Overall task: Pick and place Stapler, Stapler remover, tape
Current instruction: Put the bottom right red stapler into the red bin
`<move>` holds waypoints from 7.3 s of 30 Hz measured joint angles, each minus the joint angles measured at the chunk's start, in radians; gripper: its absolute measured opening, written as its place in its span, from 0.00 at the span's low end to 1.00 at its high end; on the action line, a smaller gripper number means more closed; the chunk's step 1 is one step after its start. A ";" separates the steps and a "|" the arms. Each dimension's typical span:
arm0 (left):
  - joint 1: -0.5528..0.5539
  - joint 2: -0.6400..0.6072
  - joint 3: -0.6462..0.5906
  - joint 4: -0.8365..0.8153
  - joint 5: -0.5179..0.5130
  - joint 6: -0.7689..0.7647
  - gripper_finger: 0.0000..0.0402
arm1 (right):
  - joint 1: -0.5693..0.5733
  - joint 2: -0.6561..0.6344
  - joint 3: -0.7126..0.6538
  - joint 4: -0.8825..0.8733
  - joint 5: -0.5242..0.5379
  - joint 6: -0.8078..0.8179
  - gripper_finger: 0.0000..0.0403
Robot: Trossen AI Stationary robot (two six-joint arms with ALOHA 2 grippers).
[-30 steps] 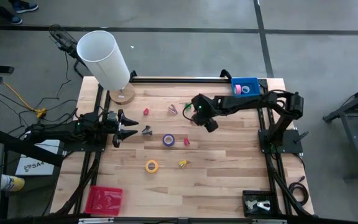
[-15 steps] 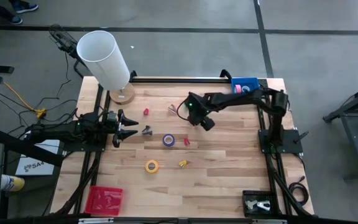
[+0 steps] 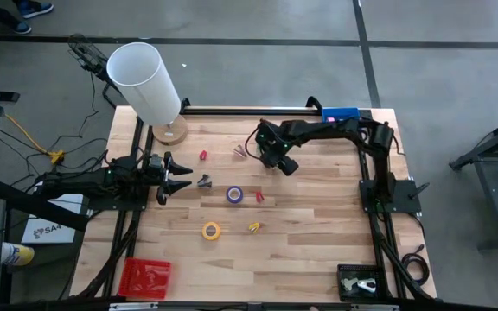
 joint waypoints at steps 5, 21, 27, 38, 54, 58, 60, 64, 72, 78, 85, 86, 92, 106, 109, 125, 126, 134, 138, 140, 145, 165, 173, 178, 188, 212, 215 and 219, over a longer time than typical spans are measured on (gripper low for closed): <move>0.000 0.000 0.000 0.000 0.000 0.000 0.53 | 0.000 0.000 0.000 -0.008 -0.003 -0.024 0.48; 0.000 0.000 0.000 0.000 0.000 0.000 0.53 | 0.016 0.032 0.002 0.003 0.009 -0.044 0.34; 0.000 0.000 0.000 0.000 0.000 0.000 0.53 | 0.021 0.034 0.002 -0.005 0.009 -0.041 0.29; 0.000 0.000 0.000 0.000 0.000 0.000 0.53 | 0.022 0.031 0.001 -0.031 0.005 0.118 0.08; 0.000 0.000 0.000 0.000 0.000 0.000 0.53 | 0.065 -0.136 0.008 0.036 -0.297 0.732 0.08; 0.000 0.000 0.000 0.000 0.000 0.000 0.53 | 0.096 -0.180 0.009 0.171 -0.359 0.878 0.08; 0.000 0.000 0.000 0.000 0.000 0.000 0.53 | 0.116 -0.190 0.009 0.250 -0.374 0.948 0.08; 0.000 0.000 0.000 0.000 -0.021 0.000 0.53 | 0.161 -0.199 0.009 0.403 -0.392 1.054 0.08; 0.000 0.000 0.000 0.033 -0.102 -0.057 0.53 | 0.230 -0.200 0.008 0.512 -0.280 1.140 0.08; 0.000 0.000 0.000 0.082 -0.193 -0.137 0.53 | 0.246 -0.200 0.008 0.592 -0.248 1.196 0.08; 0.000 0.000 0.000 0.097 -0.208 -0.195 0.53 | 0.247 -0.200 0.008 0.682 -0.216 1.270 0.08; 0.000 0.000 0.000 0.100 -0.208 -0.219 0.53 | 0.247 -0.200 0.008 0.701 -0.215 1.288 0.08; 0.000 0.000 0.000 0.112 -0.210 -0.264 0.53 | 0.247 -0.200 0.008 0.807 -0.211 1.369 0.08; 0.000 0.000 0.000 0.114 -0.140 -0.287 0.53 | 0.269 -0.200 0.008 0.845 -0.156 1.399 0.08; 0.000 0.000 0.000 0.139 -0.138 -0.284 0.53 | 0.271 -0.200 0.008 0.872 -0.144 1.413 0.08; 0.000 0.102 0.058 0.296 -0.148 -0.130 0.58 | 0.274 -0.200 0.008 0.989 -0.081 1.444 0.08; 0.000 0.121 0.058 0.312 -0.148 -0.130 0.60 | 0.274 -0.200 0.008 1.004 -0.080 1.445 0.08; 0.000 0.319 0.062 0.577 -0.148 -0.156 0.73 | 0.273 -0.200 0.008 1.054 -0.058 1.447 0.08; 0.000 0.436 0.119 0.603 -0.148 -0.148 0.73 | 0.273 -0.200 0.008 1.065 -0.051 1.443 0.08; 0.000 0.507 0.164 0.604 -0.148 -0.147 0.73 | 0.273 -0.200 0.008 1.075 -0.048 1.439 0.08; 0.000 0.683 0.288 0.600 -0.140 -0.103 0.73 | 0.273 -0.200 0.008 1.073 -0.048 1.414 0.08; 0.000 0.919 0.468 0.597 -0.134 -0.132 0.69 | 0.267 -0.200 0.008 1.073 -0.050 1.395 0.08; 0.000 0.919 0.468 0.582 -0.112 -0.125 0.51 | 0.257 -0.200 0.008 1.073 -0.087 1.417 0.08; 0.000 0.919 0.468 0.572 -0.110 -0.122 0.46 | 0.256 -0.200 0.008 1.075 -0.101 1.422 0.08; 0.000 0.919 0.468 0.575 -0.137 -0.122 0.46 | 0.256 -0.200 0.008 1.075 -0.105 1.422 0.08; -0.001 0.918 0.468 0.574 -0.103 -0.131 0.09 | 0.257 -0.200 0.009 1.050 -0.127 1.417 0.08; -0.001 0.918 0.468 0.575 -0.103 -0.130 0.09 | 0.257 -0.200 0.009 1.049 -0.127 1.415 0.08; 0.000 0.919 0.468 0.573 -0.104 -0.131 0.09 | 0.257 -0.200 0.010 1.044 -0.125 1.414 0.12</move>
